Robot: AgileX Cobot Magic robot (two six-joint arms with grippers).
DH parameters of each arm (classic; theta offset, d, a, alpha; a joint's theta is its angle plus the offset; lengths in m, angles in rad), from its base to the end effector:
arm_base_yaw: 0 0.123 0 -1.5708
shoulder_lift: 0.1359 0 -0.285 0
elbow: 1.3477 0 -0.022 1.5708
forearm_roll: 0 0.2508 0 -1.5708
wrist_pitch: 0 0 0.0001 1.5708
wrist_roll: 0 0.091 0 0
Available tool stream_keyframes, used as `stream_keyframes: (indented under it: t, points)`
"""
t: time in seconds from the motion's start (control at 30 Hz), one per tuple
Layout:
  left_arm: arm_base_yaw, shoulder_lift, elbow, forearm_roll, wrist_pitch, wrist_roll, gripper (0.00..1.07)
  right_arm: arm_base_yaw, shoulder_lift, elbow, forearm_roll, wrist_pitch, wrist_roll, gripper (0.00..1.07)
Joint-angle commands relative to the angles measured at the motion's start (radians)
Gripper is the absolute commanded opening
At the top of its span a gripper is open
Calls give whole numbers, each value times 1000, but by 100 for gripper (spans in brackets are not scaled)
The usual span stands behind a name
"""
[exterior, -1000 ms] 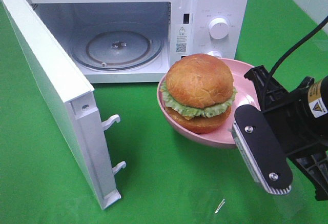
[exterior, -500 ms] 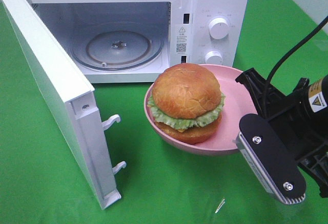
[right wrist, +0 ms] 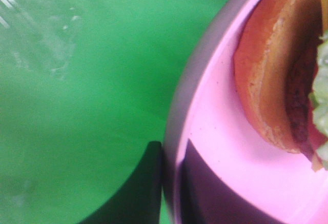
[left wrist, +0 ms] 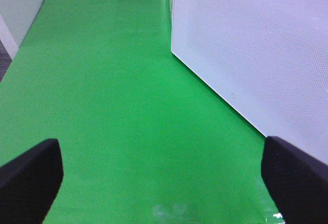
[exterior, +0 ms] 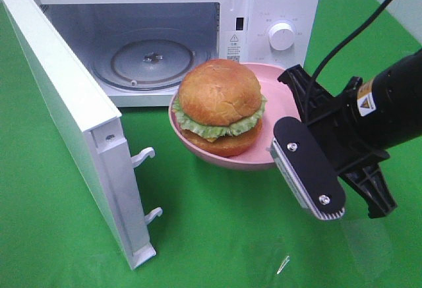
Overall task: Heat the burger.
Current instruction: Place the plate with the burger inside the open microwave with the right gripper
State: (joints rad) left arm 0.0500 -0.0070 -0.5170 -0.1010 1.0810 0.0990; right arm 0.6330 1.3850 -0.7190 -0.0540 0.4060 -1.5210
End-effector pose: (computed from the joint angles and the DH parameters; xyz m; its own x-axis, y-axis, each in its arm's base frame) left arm -0.0086 -0.0085 0.2806 -0.4481 0.0288 -0.8935 0.0526 0.9986 0.0058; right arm 0.2092 0.1511 0.2130 0.5818 -0.8131 0.0177 -0.6716 -0.4926 -0.5535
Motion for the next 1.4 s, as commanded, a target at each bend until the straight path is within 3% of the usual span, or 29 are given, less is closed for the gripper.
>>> stream_keyframes:
  t: [0.03, 1.4]
  points:
    - [-7, -14, -1, -4, -13, 2, 100, -4, 19, -38, 5, -66, -4, 2]
    - [-7, -14, -1, -4, -13, 2, 100, 34, 417, -400, 94, -190, -26, 3]
